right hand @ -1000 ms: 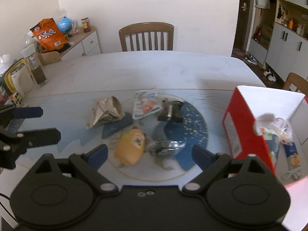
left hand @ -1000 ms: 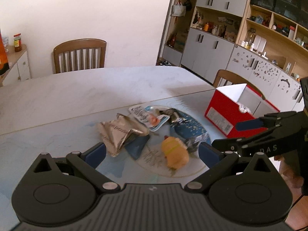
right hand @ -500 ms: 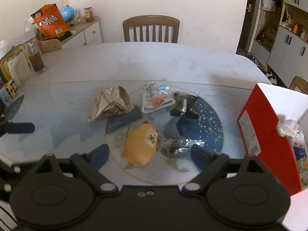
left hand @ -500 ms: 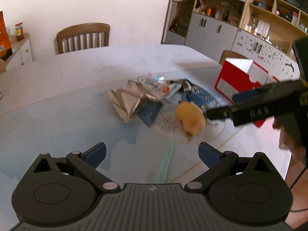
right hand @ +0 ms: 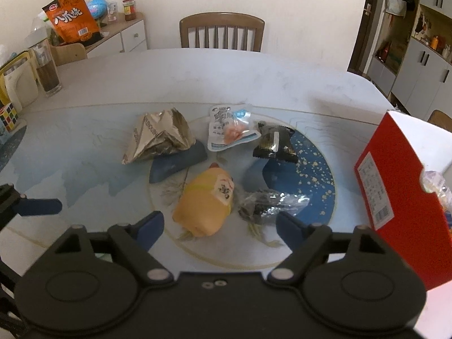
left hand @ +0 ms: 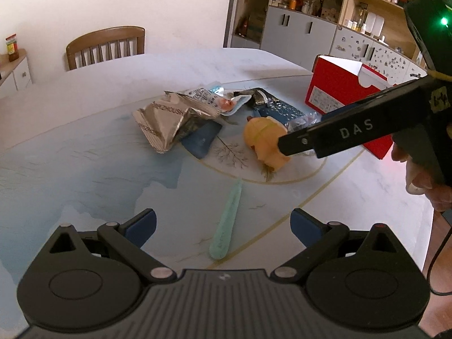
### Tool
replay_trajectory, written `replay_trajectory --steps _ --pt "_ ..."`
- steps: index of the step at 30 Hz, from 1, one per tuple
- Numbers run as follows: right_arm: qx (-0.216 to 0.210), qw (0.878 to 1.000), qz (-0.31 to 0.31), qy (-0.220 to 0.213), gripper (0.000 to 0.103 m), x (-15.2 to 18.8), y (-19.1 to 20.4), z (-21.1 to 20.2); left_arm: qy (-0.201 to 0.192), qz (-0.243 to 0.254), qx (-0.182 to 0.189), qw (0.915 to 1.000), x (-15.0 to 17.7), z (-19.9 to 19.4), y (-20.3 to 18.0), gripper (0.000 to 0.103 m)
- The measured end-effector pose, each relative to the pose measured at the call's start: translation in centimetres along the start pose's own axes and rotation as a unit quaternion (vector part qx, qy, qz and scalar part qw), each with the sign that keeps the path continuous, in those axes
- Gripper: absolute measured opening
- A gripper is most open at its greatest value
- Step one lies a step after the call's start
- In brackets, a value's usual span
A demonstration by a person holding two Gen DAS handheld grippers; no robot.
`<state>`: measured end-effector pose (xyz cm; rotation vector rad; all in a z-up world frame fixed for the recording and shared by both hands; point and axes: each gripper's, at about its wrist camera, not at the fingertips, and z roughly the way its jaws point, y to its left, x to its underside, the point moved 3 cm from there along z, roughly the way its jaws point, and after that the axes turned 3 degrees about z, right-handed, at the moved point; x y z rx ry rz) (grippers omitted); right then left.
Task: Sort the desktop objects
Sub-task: 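Move left tool to green stick while right tool moves to yellow bread roll, then close left tool on the green stick while right tool closes on the bread roll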
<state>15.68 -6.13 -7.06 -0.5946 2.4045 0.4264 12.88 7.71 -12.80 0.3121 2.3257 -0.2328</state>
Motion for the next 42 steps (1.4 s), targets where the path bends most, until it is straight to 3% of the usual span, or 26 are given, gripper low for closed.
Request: replay_trajectory --steps 4,8,14,26,28,33,42 --pt "-0.009 1.0 -0.002 0.005 0.081 0.1 0.5 0.7 -0.001 0.004 -0.006 1.0 0.2 0.8 -0.1 0.092" --pt "-0.006 1.0 -0.011 0.007 0.076 0.2 1.1 1.4 0.001 0.002 -0.007 1.0 0.5 1.3 -0.2 0.089" --pt "-0.005 1.0 -0.019 0.008 0.069 -0.1 1.7 2.6 0.003 0.005 -0.01 0.9999 0.9 1.9 -0.3 0.073" --pt "0.003 1.0 0.001 0.014 0.062 -0.5 1.3 4.3 -0.01 0.054 -0.025 0.9982 1.0 2.1 -1.1 0.028" --pt "0.005 1.0 0.001 0.014 0.061 -0.5 1.3 4.5 -0.009 0.066 -0.02 0.9976 1.1 2.0 -1.5 0.013" --pt "0.004 1.0 0.001 0.015 0.054 -0.6 1.5 4.6 -0.005 0.067 -0.013 0.9976 1.1 2.0 -1.7 0.011" --pt "0.005 1.0 -0.004 0.017 0.05 -0.6 1.7 4.5 0.007 0.032 0.0 0.9995 0.4 2.2 -0.9 0.01"
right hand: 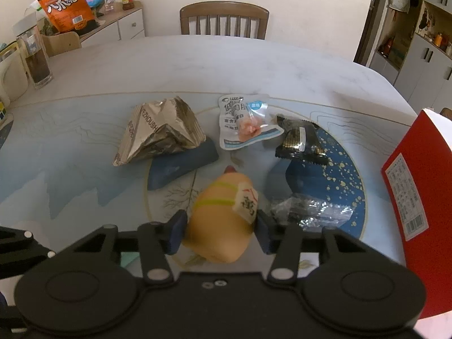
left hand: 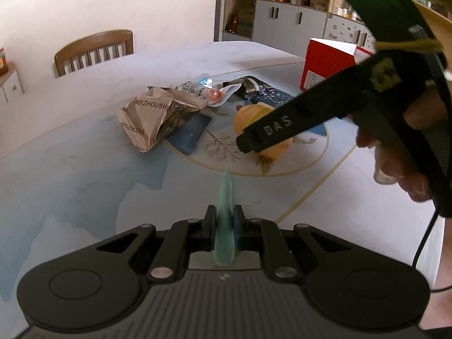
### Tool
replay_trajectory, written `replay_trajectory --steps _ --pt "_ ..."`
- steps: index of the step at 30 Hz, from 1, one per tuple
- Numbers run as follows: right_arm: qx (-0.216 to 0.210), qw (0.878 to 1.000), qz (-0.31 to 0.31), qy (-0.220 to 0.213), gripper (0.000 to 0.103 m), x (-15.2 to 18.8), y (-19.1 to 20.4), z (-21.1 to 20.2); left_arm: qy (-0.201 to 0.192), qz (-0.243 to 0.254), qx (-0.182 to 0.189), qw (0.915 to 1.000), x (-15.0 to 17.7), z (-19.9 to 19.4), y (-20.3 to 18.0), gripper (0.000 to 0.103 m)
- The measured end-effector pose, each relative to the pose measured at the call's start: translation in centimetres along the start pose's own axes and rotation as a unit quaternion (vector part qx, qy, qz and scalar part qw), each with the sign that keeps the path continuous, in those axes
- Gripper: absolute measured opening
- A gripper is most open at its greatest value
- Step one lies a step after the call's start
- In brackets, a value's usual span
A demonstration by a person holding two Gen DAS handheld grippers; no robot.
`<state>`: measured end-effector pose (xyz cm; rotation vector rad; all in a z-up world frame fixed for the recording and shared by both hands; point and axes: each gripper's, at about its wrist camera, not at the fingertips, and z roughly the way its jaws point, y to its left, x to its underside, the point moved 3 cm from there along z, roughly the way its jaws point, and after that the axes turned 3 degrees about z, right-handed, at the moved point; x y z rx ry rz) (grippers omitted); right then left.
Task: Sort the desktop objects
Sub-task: 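Close left tool on the green stick while right tool closes on the bread roll, then carry the green stick in left tool while right tool carries bread roll into box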
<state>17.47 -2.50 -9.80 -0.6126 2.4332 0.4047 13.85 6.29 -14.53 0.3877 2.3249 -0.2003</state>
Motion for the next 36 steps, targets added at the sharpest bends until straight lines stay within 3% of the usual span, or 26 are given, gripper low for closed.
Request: replay_trajectory --steps 19,36 --pt "-0.027 1.0 -0.002 -0.002 0.049 0.5 -0.4 -4.5 -0.02 -0.023 0.006 0.9995 -2.6 -2.2 0.6 0.01" --pt "-0.037 0.999 0.028 0.009 0.049 2.2 -4.2 -9.1 -0.031 -0.006 0.032 0.999 -6.1 -4.2 -1.5 0.01"
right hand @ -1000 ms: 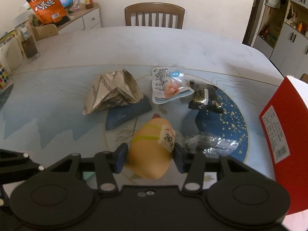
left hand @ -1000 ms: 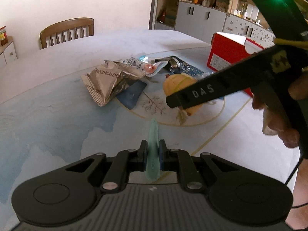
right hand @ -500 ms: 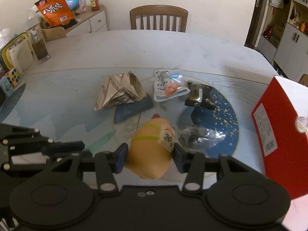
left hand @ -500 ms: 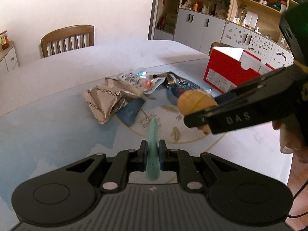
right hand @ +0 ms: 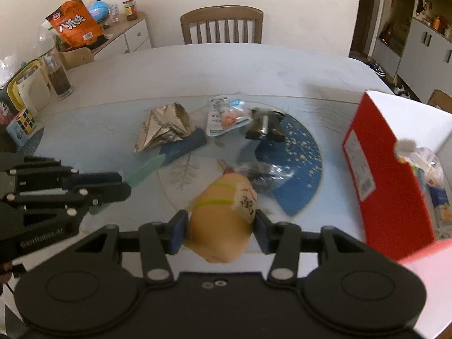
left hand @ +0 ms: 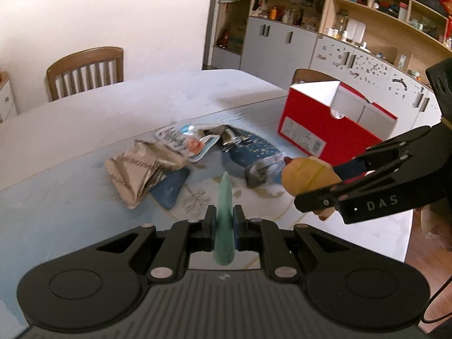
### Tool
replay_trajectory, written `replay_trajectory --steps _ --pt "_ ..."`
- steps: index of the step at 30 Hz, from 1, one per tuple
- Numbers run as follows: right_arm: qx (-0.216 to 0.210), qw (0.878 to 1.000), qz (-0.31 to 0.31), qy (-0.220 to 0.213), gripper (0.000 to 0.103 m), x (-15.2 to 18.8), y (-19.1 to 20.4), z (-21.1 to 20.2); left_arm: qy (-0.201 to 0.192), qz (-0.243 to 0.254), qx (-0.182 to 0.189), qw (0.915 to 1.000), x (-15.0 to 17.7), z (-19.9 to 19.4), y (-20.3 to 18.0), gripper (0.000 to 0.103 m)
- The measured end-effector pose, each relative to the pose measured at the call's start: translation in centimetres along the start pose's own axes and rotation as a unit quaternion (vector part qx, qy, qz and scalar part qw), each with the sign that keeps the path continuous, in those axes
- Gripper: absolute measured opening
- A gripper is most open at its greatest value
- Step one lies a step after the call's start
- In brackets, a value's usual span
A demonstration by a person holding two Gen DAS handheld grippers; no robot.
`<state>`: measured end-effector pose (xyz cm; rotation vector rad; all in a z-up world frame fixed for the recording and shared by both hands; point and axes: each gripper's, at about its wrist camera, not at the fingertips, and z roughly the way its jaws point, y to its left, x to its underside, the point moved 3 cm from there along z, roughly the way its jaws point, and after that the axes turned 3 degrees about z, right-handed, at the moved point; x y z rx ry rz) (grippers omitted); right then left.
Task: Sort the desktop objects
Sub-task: 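Carry the green stick in left tool while right tool carries bread roll into box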
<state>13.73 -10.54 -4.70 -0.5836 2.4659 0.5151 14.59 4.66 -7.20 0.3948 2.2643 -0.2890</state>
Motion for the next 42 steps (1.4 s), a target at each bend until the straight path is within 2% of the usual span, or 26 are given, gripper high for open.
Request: replay_trajectory --steps 9,20,32,42 --pt "0.002 1.0 0.01 -0.011 0.049 -0.1 -2.8 -2.5 -0.01 0.023 0.021 0.9995 -2.4 -0.1 -2.4 0.01" --pt "0.008 0.999 0.021 -0.046 0.049 -1.7 -7.5 -5.0 -0.03 0.051 0.037 0.9975 -6.8 1.9 -6.8 0.01" --pt "0.012 0.997 0.028 -0.075 0.049 -3.1 -15.3 -7.3 -0.048 0.066 0.034 0.9961 -11.5 5.4 -12.9 0.01" --pt "0.03 0.997 0.024 -0.064 0.049 -2.6 -22.4 -8.3 -0.044 0.079 0.046 0.9948 -14.6 8.4 -18.9 0.01"
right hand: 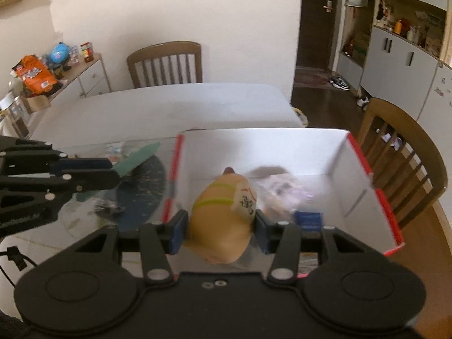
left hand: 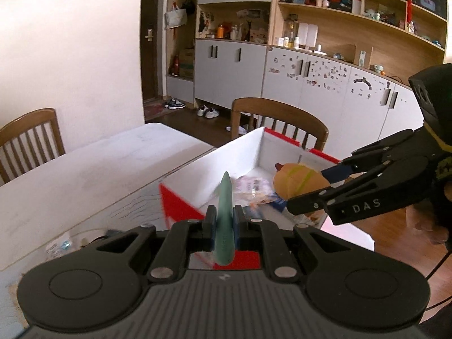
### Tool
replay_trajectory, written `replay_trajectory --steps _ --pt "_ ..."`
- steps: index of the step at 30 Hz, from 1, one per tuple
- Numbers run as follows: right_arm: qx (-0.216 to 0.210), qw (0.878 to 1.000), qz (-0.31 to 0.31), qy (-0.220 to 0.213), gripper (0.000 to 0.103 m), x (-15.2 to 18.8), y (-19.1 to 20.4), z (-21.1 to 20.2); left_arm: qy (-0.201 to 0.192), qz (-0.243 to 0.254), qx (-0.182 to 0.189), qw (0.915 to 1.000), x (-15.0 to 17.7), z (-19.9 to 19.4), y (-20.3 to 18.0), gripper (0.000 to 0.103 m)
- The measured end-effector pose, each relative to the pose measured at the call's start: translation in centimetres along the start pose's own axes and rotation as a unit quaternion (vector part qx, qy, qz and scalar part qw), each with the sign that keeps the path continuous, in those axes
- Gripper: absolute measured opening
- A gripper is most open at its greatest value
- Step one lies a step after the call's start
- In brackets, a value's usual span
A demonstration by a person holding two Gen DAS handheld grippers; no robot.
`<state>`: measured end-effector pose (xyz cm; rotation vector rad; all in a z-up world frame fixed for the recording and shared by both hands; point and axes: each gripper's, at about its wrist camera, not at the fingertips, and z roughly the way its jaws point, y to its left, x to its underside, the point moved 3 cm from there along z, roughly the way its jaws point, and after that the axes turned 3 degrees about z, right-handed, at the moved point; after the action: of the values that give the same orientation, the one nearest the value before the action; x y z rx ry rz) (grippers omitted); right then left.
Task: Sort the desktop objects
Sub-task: 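Carry the green stick in left tool while right tool carries bread roll into box, then open left tool to drop the stick while right tool releases the bread roll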
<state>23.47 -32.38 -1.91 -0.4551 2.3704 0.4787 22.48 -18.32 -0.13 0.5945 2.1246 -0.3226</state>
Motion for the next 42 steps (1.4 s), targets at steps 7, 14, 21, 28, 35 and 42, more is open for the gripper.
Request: replay_trajectory --steps 7,14,21,28,35,42 --pt "0.014 1.0 0.002 0.012 0.049 0.4 -4.1 0.2 0.02 0.016 0.023 0.9994 -1.6 3.2 -3.0 0.01" --pt "0.019 0.999 0.013 0.022 0.049 0.6 -7.5 0.9 0.054 0.029 0.045 0.9971 -2.5 7.0 -5.0 0.01" --pt "0.025 0.999 0.006 0.037 0.049 0.6 -9.7 2.6 0.073 0.059 0.055 0.9941 -3.6 10.1 -6.5 0.01" --pt "0.026 0.998 -0.004 0.051 0.049 0.1 -11.3 4.6 0.127 0.079 0.074 0.986 -3.3 13.7 -7.5 0.011" --pt "0.024 0.997 -0.01 0.075 0.049 -0.1 -12.1 6.8 0.154 0.097 0.081 0.98 -3.5 16.0 -7.8 0.011" --pt "0.025 0.993 -0.023 0.117 0.049 0.1 -12.4 9.4 0.176 0.114 0.086 0.9739 -3.0 17.6 -7.8 0.011"
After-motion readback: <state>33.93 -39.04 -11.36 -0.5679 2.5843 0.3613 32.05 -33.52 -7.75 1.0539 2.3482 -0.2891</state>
